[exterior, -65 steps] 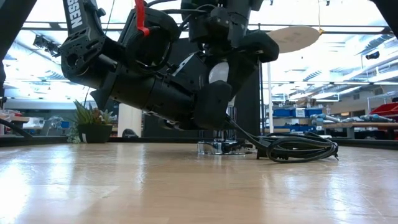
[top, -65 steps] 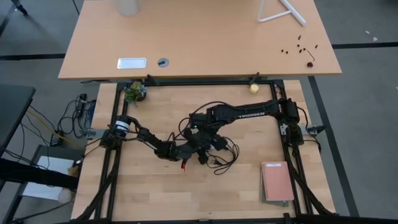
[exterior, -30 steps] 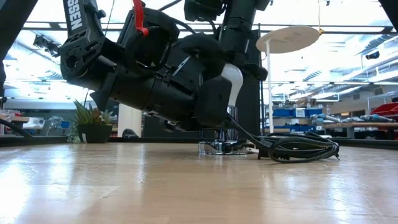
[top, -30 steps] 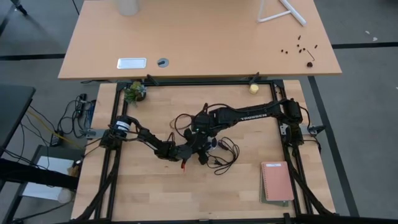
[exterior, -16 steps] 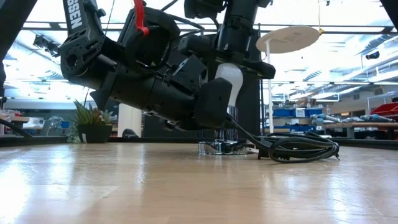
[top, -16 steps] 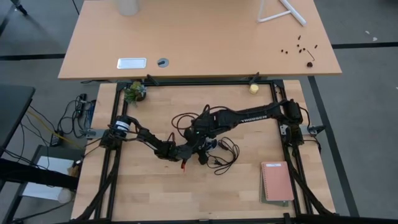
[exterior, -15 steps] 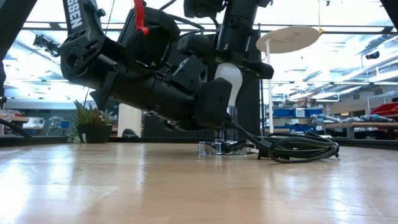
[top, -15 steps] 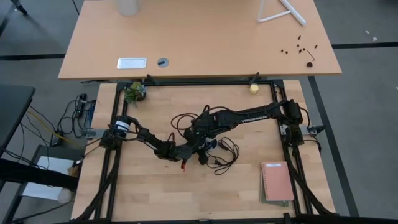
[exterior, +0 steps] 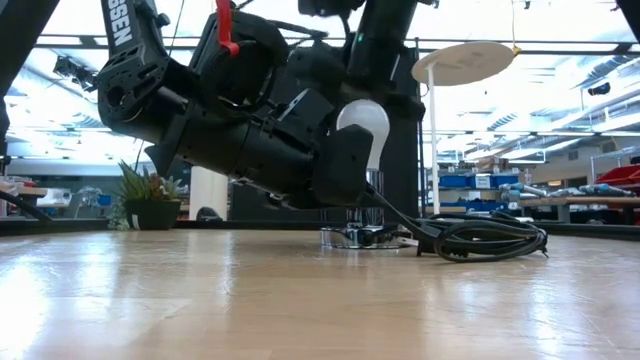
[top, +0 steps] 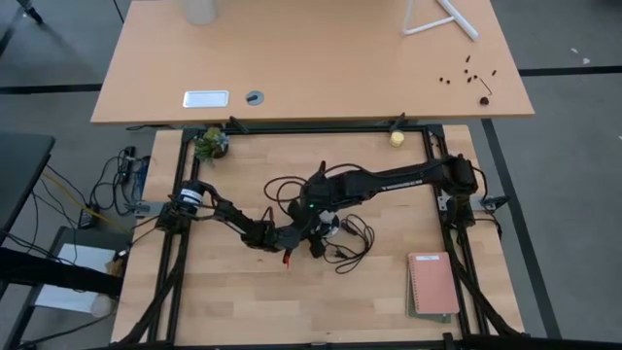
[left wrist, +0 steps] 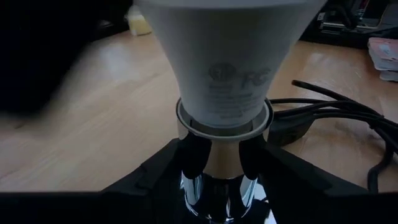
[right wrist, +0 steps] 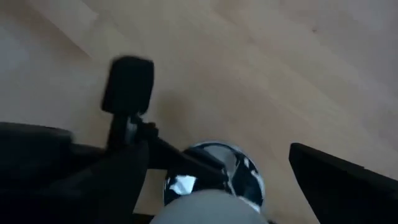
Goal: Screw lightbulb
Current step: Insert the lightbulb into the lamp
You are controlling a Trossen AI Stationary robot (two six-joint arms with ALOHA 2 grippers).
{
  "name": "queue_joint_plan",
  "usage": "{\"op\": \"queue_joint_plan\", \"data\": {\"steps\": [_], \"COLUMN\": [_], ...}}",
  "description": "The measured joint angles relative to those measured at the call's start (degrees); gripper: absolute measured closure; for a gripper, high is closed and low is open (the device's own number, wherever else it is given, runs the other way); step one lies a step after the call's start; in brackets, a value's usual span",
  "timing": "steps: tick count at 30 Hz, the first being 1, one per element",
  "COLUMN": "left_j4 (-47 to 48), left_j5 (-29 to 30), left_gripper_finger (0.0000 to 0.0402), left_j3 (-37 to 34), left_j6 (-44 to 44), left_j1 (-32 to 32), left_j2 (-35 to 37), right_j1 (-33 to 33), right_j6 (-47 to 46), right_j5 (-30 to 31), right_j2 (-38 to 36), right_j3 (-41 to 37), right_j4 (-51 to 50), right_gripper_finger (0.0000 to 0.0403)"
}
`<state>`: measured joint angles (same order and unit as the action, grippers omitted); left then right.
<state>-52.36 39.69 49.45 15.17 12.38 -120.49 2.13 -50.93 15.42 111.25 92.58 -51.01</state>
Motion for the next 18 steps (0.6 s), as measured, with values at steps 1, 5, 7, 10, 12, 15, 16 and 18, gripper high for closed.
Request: {"op": "queue_joint_plan", "data": {"steps": [1,5,7,10,12,15,16,18], "left_j4": [0.02,0.26,0.66,0.76,0.80,0.79,0.82,0.90], "left_j5": [-0.10,-0.07,-0.05,-0.03,-0.03,-0.08,-0.10,-0.12], "left_gripper_finger": [0.0199,0.0199,0.0199,0.0199,0.0199,0.0199,0.0199,0.0199], "left_j3": [0.00,0.00,0.04,0.04,0.04,0.04,0.04,0.04], "left_j6": [0.00,0.01,0.01,-0.10,-0.19,-1.44,-1.71,-1.76], "left_j1": [-0.01,0.00,0.00,0.00,0.00,0.00,0.00,-0.01], "left_j2": [0.00,0.00,0.00,0.00,0.00,0.00,0.00,0.00], "right_j1": [0.28,1.45,2.15,3.68,5.08,7.61,8.50,10.21], "right_j6": [-0.02,1.12,2.10,3.76,4.86,5.93,6.04,6.33], "right_j5": [0.86,2.90,3.45,5.74,8.26,13.63,15.18,17.68], "right_j2": [-0.68,-2.13,-2.60,-4.04,-4.53,-5.24,-5.73,-6.77], "right_j3": [0.00,0.15,0.15,0.25,0.31,0.31,0.31,0.35], "right_j4": [-0.14,0.06,-0.08,-1.28,-3.42,-8.04,-9.43,-12.52], "right_gripper_finger": [0.0006,0.0013,0.0013,0.0010,0.0009,0.0011,0.0012,0.0015]}}
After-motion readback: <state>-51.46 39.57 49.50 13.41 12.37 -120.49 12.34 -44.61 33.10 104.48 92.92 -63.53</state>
